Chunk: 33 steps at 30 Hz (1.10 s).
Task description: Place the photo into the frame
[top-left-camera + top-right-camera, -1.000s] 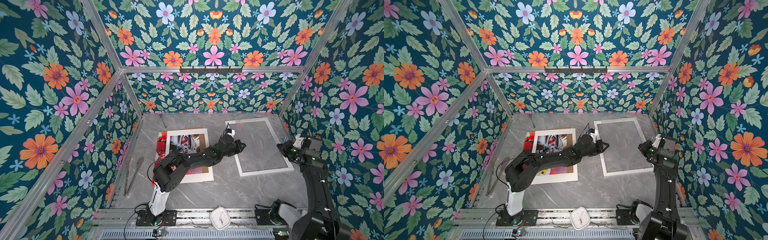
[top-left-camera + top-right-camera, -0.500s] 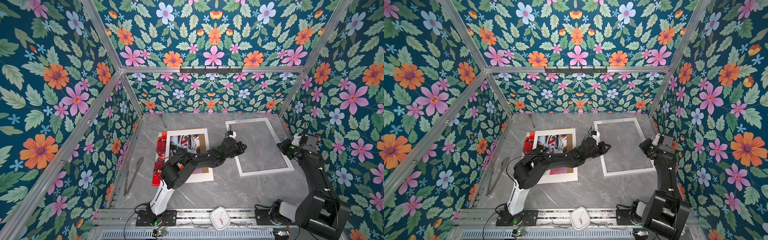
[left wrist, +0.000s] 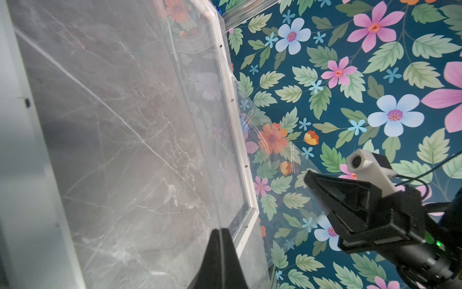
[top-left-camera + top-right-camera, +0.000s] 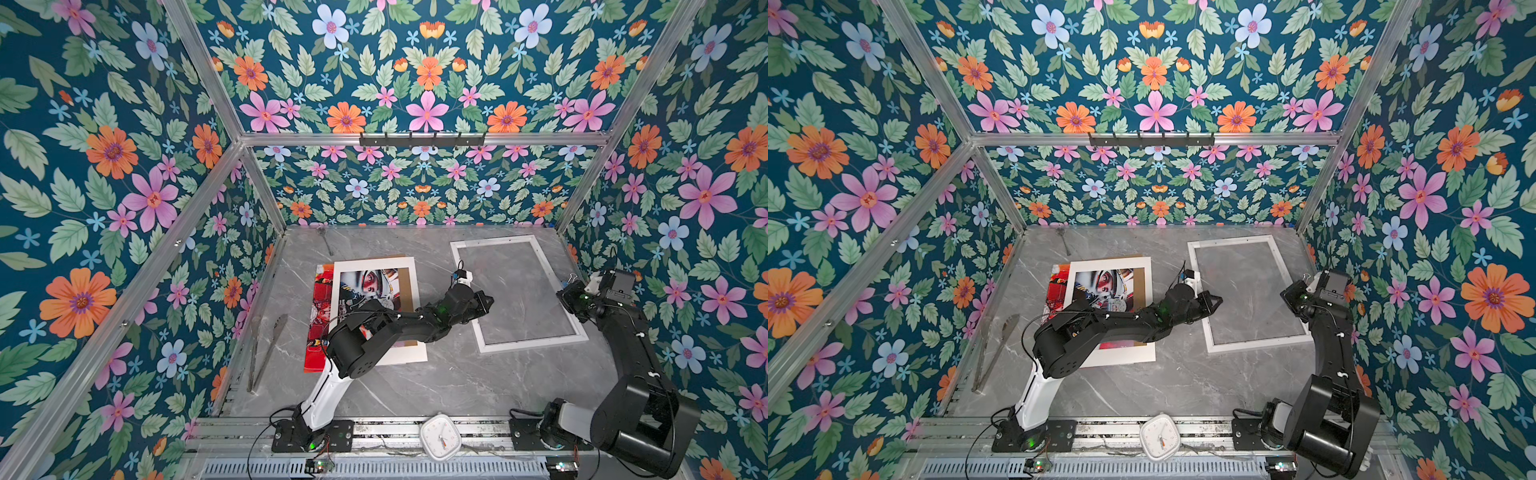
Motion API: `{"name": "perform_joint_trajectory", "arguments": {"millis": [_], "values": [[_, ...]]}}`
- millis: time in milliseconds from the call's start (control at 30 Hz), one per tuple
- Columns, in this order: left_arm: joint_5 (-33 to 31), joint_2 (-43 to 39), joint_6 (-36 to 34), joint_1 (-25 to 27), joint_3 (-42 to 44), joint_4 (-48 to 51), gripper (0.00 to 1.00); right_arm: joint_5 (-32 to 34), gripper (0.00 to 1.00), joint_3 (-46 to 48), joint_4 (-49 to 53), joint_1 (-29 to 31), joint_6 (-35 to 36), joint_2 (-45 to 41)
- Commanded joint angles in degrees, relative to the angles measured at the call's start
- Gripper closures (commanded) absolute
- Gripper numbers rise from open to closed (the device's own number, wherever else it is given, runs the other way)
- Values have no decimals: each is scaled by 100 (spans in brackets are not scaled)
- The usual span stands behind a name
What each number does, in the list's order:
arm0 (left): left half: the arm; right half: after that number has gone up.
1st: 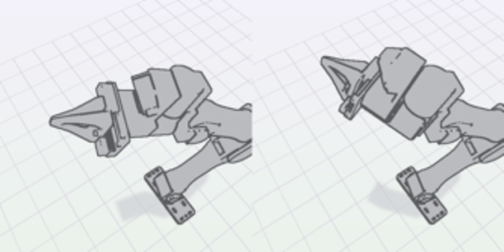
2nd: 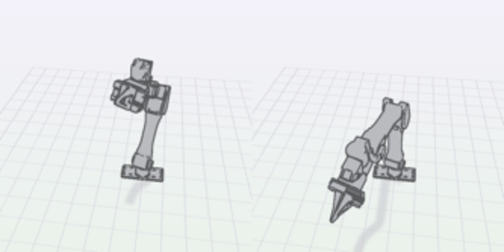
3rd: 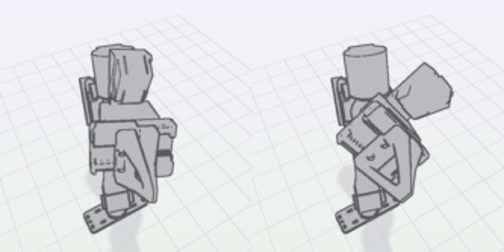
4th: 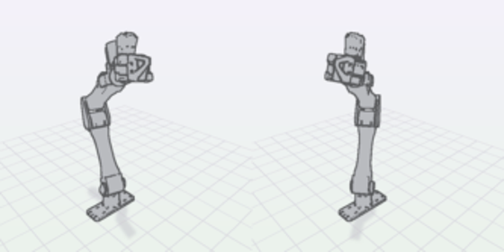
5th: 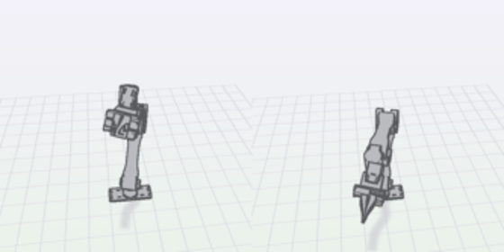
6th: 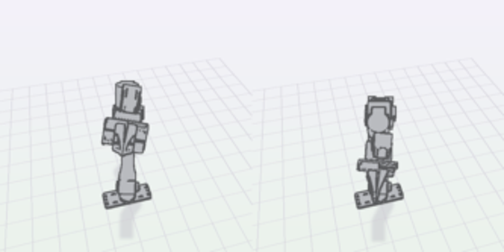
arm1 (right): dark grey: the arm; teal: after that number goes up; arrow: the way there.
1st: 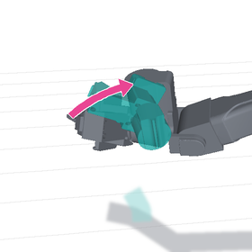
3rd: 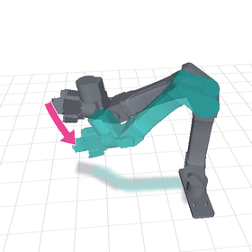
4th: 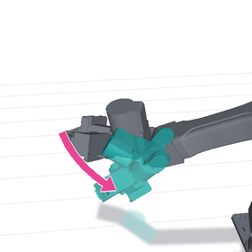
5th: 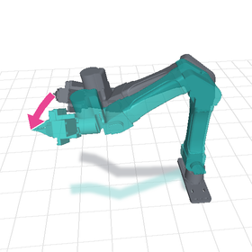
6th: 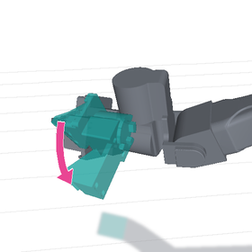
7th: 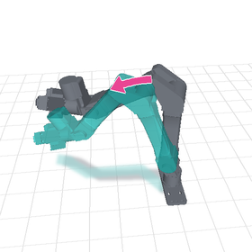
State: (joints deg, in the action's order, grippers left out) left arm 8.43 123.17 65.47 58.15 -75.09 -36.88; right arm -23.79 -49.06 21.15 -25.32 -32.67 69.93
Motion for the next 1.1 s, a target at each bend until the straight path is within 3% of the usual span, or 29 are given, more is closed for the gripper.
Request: {"name": "perform_joint_trajectory", "arguments": {"millis": [0,1067], "values": [[10,-11,9,30,1,-267,100,88,100,19,-39,-8,23,29],[185,336,649,72,113,-846,100,199,100,169,-305,-103,-47,163]]}}
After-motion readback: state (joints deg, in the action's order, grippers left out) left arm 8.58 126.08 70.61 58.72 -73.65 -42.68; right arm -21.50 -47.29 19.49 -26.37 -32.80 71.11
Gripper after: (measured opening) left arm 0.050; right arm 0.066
